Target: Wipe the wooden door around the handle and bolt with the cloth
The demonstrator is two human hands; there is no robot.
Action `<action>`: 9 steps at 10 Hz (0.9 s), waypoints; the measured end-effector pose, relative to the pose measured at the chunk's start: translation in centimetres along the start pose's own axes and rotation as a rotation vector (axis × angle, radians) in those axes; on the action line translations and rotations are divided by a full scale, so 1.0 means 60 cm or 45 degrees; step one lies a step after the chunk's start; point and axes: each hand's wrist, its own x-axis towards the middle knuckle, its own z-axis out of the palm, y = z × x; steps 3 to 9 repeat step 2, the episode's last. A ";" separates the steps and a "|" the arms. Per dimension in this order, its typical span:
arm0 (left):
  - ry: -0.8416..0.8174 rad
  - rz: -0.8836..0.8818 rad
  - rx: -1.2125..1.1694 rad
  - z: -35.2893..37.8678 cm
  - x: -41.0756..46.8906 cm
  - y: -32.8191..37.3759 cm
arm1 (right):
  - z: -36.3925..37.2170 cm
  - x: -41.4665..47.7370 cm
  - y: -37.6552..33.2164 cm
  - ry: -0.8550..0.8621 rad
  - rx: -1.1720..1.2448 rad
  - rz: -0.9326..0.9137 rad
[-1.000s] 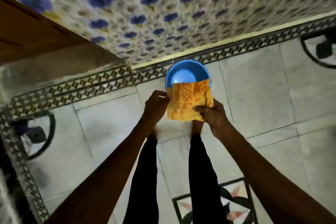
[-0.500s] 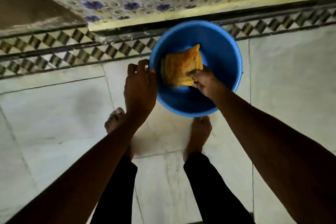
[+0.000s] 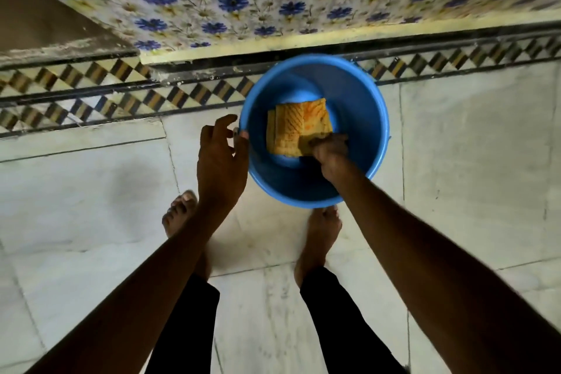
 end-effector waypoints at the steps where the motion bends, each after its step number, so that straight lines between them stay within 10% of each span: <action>1: 0.029 -0.214 -0.146 -0.038 -0.012 0.049 | -0.052 -0.119 -0.024 0.072 -0.021 -0.170; 9: -0.005 -0.333 -0.419 -0.100 -0.049 0.109 | -0.110 -0.245 -0.042 -0.087 0.241 -0.285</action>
